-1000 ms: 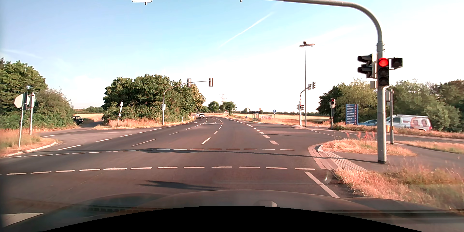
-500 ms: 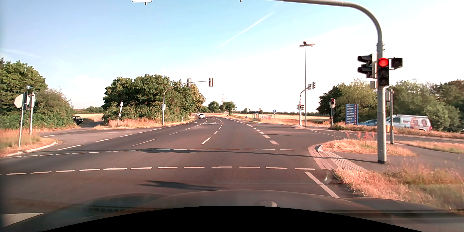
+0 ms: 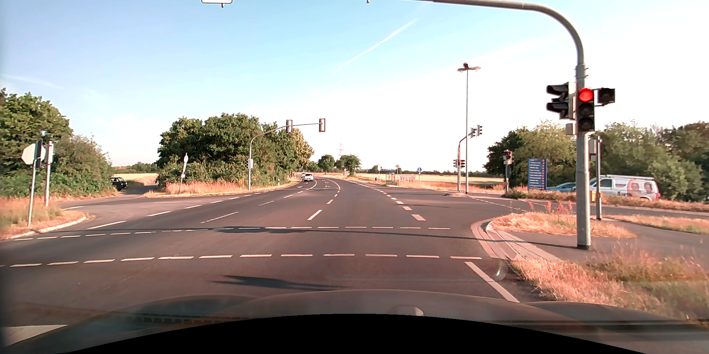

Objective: Follow the waypoints while adhering to traffic rules and regulations

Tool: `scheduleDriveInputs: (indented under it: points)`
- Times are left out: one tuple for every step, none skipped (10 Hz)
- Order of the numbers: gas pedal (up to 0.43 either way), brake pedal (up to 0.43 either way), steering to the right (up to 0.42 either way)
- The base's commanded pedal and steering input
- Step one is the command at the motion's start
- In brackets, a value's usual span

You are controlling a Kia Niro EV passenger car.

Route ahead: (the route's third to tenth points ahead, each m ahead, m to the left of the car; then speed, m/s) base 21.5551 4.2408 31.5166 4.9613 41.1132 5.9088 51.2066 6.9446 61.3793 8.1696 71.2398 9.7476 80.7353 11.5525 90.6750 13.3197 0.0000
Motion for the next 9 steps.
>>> scheduleDriveInputs:
  points:
    - [0.000, 0.268, -0.006]
    - [0.000, 0.268, -0.006]
    - [0.000, 0.268, -0.006]
    - [0.000, 0.268, -0.006]
    - [0.000, 0.268, -0.006]
    - [0.000, 0.268, -0.006]
    - [0.000, 0.268, -0.006]
    - [0.000, 0.268, -0.006]
    - [0.000, 0.268, -0.006]
